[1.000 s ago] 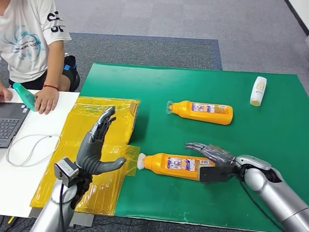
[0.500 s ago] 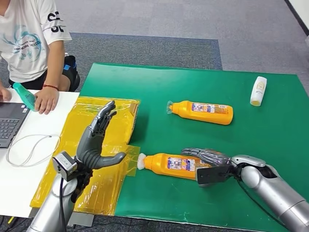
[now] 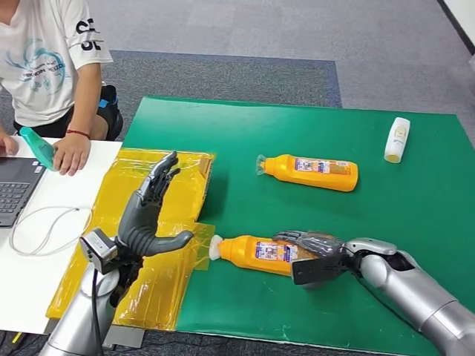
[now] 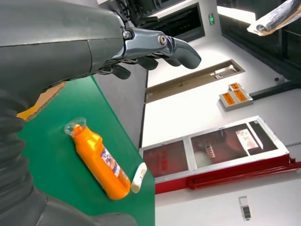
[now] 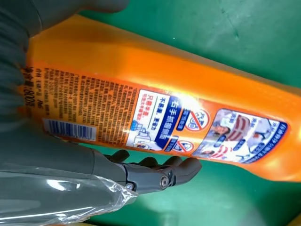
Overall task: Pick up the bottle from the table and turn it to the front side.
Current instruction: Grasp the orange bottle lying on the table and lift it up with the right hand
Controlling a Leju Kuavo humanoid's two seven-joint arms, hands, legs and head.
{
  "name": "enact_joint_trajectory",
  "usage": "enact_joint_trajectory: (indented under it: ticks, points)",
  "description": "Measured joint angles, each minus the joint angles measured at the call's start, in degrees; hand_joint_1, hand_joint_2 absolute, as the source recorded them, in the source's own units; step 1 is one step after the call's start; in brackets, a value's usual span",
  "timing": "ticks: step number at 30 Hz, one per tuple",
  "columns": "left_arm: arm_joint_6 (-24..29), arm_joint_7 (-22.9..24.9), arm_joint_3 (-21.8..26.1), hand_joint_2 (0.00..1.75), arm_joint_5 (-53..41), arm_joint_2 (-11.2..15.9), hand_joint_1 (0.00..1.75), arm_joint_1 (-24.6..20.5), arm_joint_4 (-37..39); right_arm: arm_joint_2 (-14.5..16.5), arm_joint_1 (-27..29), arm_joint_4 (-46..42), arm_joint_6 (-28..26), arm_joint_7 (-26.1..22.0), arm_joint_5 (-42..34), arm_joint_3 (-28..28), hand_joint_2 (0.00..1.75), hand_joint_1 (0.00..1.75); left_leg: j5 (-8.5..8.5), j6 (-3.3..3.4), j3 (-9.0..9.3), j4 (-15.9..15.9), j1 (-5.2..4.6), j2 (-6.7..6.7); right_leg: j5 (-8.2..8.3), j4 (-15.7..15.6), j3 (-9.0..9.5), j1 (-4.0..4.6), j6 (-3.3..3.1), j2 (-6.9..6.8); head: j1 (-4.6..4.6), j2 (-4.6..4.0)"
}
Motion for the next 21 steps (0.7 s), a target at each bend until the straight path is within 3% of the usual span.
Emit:
enact_joint_trajectory:
  ticks: [11, 13, 14, 16, 17, 18, 21]
  points:
    - [-0.43, -0.27, 0.05, 1.75, 0.21, 0.28, 0.0, 0.58, -0.01, 0.94, -1.33, 1.03, -1.54, 2.31, 1.89, 2.11, 1.75, 0.0, 0.0, 0.0, 0.02, 0.0, 0.0, 0.0, 0.0, 0.0, 0.03, 0.0, 0.0, 0.0, 0.01, -0.01]
    - [-0.5, -0.27, 0.1, 1.75, 0.21, 0.37, 0.0, 0.93, -0.03, 1.01, -1.43, 1.02, -1.68, 2.89, 2.3, 2.32, 1.75, 0.08, 0.0, 0.0, 0.03, 0.0, 0.0, 0.0, 0.0, 0.0, 0.04, 0.0, 0.0, 0.0, 0.0, 0.0]
    - [-0.52, -0.27, 0.11, 1.75, 0.21, 0.41, 0.0, 1.08, -0.04, 1.05, -1.48, 1.01, -1.73, 3.13, 2.44, 2.41, 1.75, 0.27, 0.0, 0.0, 0.04, 0.0, 0.0, 0.0, 0.0, 0.0, 0.05, 0.0, 0.0, 0.0, 0.0, -0.01]
    - [-0.54, -0.28, 0.14, 1.75, 0.21, 0.49, 0.0, 1.33, -0.06, 1.13, -1.56, 1.01, -1.78, 3.49, 2.73, 2.54, 1.75, 1.13, 0.0, 0.0, 0.04, 0.0, 0.0, 0.0, 0.0, 0.0, 0.06, 0.0, 0.0, 0.0, -0.01, -0.01]
    - [-0.54, -0.3, 0.14, 1.75, 0.21, 0.52, 0.0, 1.43, -0.06, 1.16, -1.6, 1.01, -1.81, 3.56, 2.84, 2.59, 1.75, 1.5, 0.0, 0.0, 0.05, 0.0, 0.0, 0.0, 0.0, 0.0, 0.06, 0.01, 0.0, 0.0, -0.01, -0.01]
    - [-0.54, -0.31, 0.15, 1.75, 0.21, 0.56, 0.0, 1.53, -0.07, 1.19, -1.63, 1.0, -1.86, 3.58, 2.9, 2.64, 1.75, 1.74, 0.0, -0.01, 0.06, 0.0, 0.0, 0.0, 0.0, 0.0, 0.07, 0.01, 0.0, 0.0, -0.01, -0.01]
    - [-0.54, -0.32, 0.15, 1.75, 0.19, 0.63, 0.0, 1.75, -0.09, 1.33, -1.68, 0.94, -2.26, 3.58, 2.96, 2.72, 1.75, 1.75, 0.02, -0.02, 0.08, 0.0, 0.0, 0.0, 0.01, 0.0, 0.09, 0.01, -0.01, 0.0, 0.0, -0.01]
